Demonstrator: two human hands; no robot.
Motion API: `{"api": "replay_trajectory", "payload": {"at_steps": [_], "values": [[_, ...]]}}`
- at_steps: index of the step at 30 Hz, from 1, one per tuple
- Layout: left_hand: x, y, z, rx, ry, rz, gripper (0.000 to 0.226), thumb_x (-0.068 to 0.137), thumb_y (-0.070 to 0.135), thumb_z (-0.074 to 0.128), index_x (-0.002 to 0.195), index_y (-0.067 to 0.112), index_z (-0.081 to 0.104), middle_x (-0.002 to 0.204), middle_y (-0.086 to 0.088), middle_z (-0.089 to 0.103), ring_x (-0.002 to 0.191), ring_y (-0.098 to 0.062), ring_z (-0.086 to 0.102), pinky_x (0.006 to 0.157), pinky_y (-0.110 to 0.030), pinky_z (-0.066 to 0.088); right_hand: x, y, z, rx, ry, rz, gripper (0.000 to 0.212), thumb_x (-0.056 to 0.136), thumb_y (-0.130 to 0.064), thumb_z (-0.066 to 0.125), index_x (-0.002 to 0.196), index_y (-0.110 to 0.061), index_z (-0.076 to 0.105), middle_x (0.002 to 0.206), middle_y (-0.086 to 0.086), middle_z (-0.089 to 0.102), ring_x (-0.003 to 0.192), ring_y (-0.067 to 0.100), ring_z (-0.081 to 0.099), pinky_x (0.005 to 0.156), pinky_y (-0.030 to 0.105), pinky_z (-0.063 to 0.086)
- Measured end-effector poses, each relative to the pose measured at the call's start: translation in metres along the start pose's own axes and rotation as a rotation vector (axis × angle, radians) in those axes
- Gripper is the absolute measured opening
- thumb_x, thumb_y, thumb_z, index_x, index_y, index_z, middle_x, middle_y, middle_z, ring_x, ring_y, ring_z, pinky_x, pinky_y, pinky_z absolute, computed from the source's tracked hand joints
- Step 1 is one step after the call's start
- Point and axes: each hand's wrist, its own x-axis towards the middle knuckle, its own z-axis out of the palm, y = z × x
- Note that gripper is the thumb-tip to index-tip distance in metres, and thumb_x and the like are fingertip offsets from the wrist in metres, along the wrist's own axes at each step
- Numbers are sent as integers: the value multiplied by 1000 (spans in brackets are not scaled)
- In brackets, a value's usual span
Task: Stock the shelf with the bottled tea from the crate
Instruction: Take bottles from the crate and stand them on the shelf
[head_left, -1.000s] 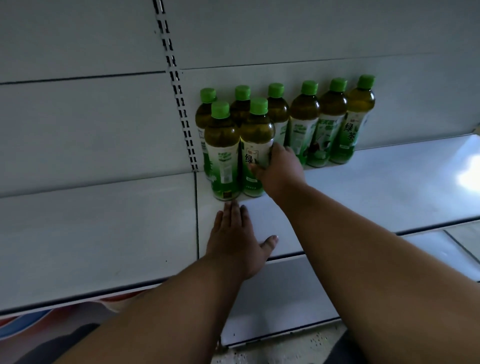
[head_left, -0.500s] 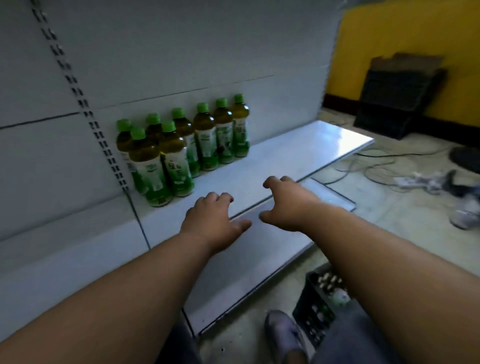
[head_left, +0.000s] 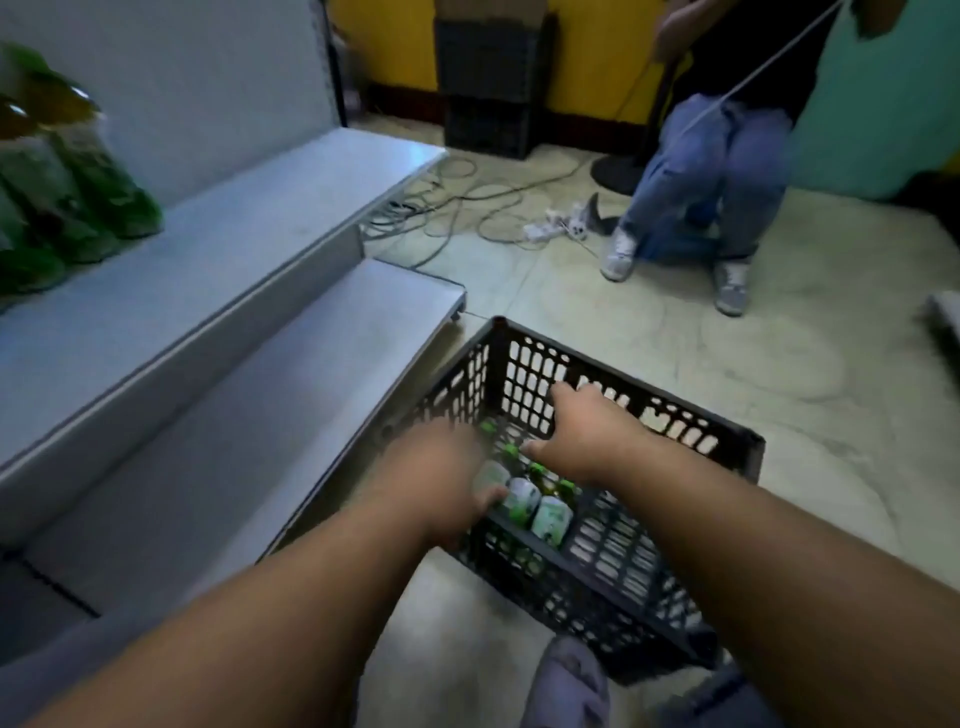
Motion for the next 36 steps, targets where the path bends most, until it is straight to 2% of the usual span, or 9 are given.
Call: {"api": "replay_trajectory", "payload": {"at_steps": [5, 8, 11, 14, 16, 18, 21, 29, 36], "values": [[54, 29, 67, -10, -63, 86, 67, 83, 72, 48, 131, 25, 48, 129, -3, 51, 119, -24, 46, 99, -40, 42, 37, 71, 73, 87, -92, 206, 67, 78, -60, 67, 128, -19, 48, 124, 10, 51, 97, 25, 55, 73, 36, 48], [78, 38, 100, 29, -66, 101, 80, 84, 78, 35, 138, 20, 43, 141, -5, 46, 131, -25, 40, 111, -41, 34, 65, 94, 115, 91, -158, 274, 67, 81, -58, 65, 131, -17, 47, 127, 11, 51, 107, 29, 55, 83, 40, 51], [88, 38, 130, 64, -93, 77, 101, 84, 82, 12, 156, 13, 13, 165, -10, 10, 150, -25, 9, 120, -38, 2, 99, 107, 154, 179, -222, 338, 63, 83, -55, 66, 126, -12, 51, 122, 13, 55, 98, 27, 56, 67, 33, 47], [93, 34, 146, 41, -46, 86, 102, 82, 82, -2, 154, 11, -14, 163, -7, -19, 149, -18, -16, 116, -32, -15, 130, 116, 190, 308, -255, 426, 51, 85, -53, 67, 110, -10, 57, 100, 8, 59, 72, 18, 51, 53, 29, 37], [96, 35, 149, 43, -38, 92, 102, 83, 81, -2, 151, 9, -22, 159, -9, -27, 147, -18, -25, 117, -34, -15, 149, 121, 213, 367, -283, 497, 51, 86, -55, 65, 110, -10, 60, 90, 5, 60, 69, 17, 53, 50, 27, 34], [97, 35, 150, 60, -52, 86, 101, 84, 80, -1, 149, 7, -27, 157, -11, -33, 145, -20, -32, 118, -35, -15, 164, 126, 231, 439, -272, 588, 63, 84, -57, 67, 124, -9, 57, 108, 10, 63, 88, 26, 61, 55, 27, 35], [99, 36, 153, 55, -82, 74, 101, 85, 80, 1, 148, 7, -29, 157, -11, -35, 144, -19, -34, 120, -37, -13, 181, 134, 255, 528, -282, 676, 75, 84, -56, 68, 137, -7, 49, 134, 16, 57, 113, 32, 59, 71, 27, 38], [101, 35, 154, 95, -118, 66, 97, 84, 78, -3, 148, 9, -28, 157, -10, -33, 144, -18, -32, 122, -38, -6, 182, 151, 268, 842, -254, 726, 89, 69, -48, 84, 138, -11, 42, 133, 13, 56, 114, 33, 58, 79, 30, 41], [100, 32, 153, 84, -135, 48, 102, 79, 81, -8, 149, 9, -26, 157, -11, -31, 146, -19, -27, 121, -37, -7, 142, 143, 205, 842, -43, 455, 72, 72, -36, 86, 126, -22, 40, 113, 1, 57, 109, 28, 58, 84, 35, 47]]}}
